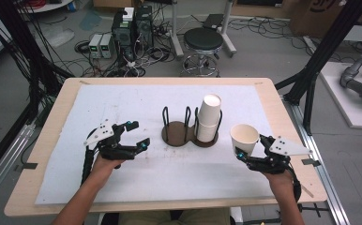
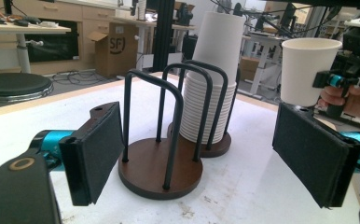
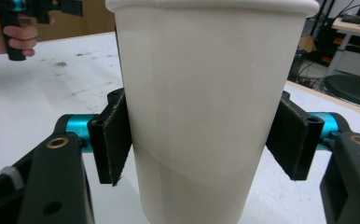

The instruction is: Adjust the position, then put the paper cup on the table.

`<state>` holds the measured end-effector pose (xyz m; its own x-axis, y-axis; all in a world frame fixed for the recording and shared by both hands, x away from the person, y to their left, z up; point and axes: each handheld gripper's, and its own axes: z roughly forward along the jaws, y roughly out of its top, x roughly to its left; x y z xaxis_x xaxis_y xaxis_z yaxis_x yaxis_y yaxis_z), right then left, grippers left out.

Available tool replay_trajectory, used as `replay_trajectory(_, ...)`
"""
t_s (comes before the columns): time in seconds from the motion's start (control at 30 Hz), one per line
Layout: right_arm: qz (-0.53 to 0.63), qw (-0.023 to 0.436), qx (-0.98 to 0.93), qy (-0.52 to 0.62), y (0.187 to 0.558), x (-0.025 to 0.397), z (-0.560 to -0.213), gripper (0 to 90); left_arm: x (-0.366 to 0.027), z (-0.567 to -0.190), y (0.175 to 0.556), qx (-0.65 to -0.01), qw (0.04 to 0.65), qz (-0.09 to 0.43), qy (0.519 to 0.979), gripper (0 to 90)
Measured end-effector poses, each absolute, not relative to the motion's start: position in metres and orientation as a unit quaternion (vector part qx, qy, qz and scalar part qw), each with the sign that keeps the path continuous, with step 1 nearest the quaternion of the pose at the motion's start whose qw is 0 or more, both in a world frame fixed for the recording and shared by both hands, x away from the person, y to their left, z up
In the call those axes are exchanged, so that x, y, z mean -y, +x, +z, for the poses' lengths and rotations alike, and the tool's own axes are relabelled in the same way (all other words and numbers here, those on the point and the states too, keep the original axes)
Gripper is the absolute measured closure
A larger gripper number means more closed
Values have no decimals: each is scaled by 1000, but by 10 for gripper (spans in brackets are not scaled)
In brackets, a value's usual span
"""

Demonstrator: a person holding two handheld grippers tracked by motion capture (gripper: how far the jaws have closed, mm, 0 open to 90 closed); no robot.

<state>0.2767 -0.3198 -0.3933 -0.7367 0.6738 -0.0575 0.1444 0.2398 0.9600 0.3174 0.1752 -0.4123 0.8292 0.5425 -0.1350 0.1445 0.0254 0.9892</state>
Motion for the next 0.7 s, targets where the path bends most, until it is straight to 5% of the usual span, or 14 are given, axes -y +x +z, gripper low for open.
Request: replay_trajectory(0.7, 548, 271, -731, 304, 281, 331, -396, 307, -179, -414, 317, -259, 671, 154, 678, 167)
